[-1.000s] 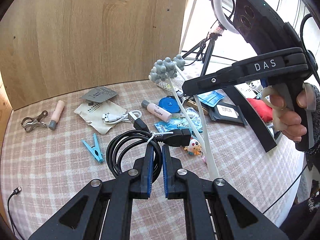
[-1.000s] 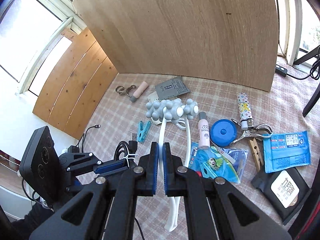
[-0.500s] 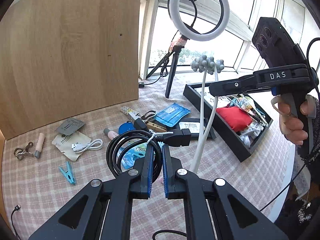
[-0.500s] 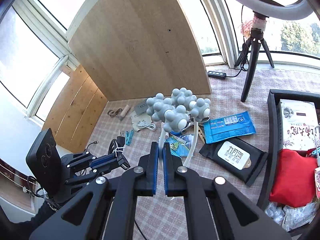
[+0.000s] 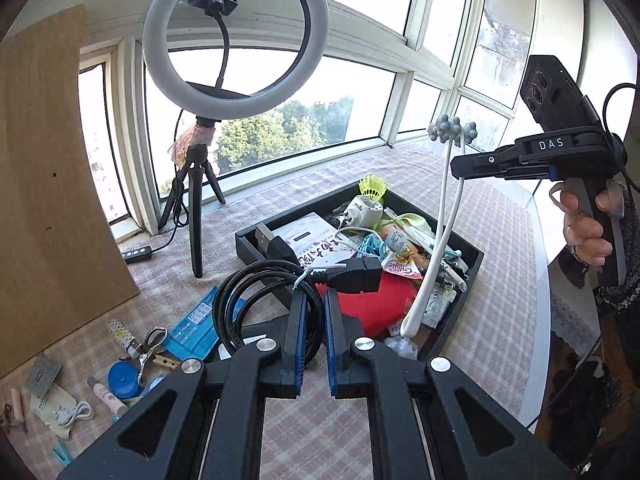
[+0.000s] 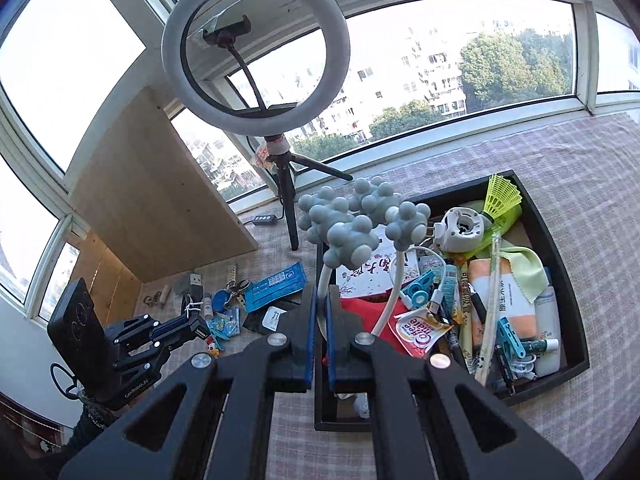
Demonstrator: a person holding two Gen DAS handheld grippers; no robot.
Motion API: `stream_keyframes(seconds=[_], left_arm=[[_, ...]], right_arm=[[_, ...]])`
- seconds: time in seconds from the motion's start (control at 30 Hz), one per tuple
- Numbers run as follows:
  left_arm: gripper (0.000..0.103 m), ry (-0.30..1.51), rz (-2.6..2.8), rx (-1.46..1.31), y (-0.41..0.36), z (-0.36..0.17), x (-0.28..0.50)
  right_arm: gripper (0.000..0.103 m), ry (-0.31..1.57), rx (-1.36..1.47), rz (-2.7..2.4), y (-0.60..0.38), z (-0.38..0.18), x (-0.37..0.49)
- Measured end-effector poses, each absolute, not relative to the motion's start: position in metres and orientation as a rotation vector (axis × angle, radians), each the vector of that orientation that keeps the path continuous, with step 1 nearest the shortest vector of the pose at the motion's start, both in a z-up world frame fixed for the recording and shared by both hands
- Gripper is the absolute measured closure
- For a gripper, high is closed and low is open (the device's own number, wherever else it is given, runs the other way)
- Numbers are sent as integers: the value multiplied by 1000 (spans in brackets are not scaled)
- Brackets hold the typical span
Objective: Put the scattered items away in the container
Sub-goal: 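Carry the roller and black cable into the black tray and release, then move both tools back over the table items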
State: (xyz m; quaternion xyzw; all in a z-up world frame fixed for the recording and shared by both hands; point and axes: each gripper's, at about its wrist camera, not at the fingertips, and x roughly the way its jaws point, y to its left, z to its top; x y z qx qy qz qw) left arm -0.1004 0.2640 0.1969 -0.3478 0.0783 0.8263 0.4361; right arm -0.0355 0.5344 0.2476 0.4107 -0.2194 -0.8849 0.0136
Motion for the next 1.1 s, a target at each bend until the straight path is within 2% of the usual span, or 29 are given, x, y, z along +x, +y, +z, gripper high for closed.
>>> stream_keyframes(seconds=[0.33, 0.4, 0.43, 0.47, 0.53, 0.93, 1.1], left_arm=[[94, 245, 1954, -859, 376, 191, -114], [80, 267, 1982, -896, 395, 183, -119], [64, 275, 2001, -902, 399, 181, -121], [61, 271, 2014, -901, 400, 180, -123], [61, 235, 2025, -904, 395, 179, -126], [61, 235, 2105, -931, 315, 177, -116], [61, 214, 2179, -1009, 250, 161, -107]], right_arm=[[98, -749, 1401, -2799, 592, 219, -68], [92, -739, 1441, -2809, 597, 210, -77], [80, -732, 1463, -2833, 599, 207, -79], [67, -723, 1465, -2864, 600, 206, -79], [57, -704, 1438, -2911, 598, 207, -75], [56, -683, 1383, -2876, 567, 195, -65], [49, -584, 1346, -2805, 525, 179, -67]])
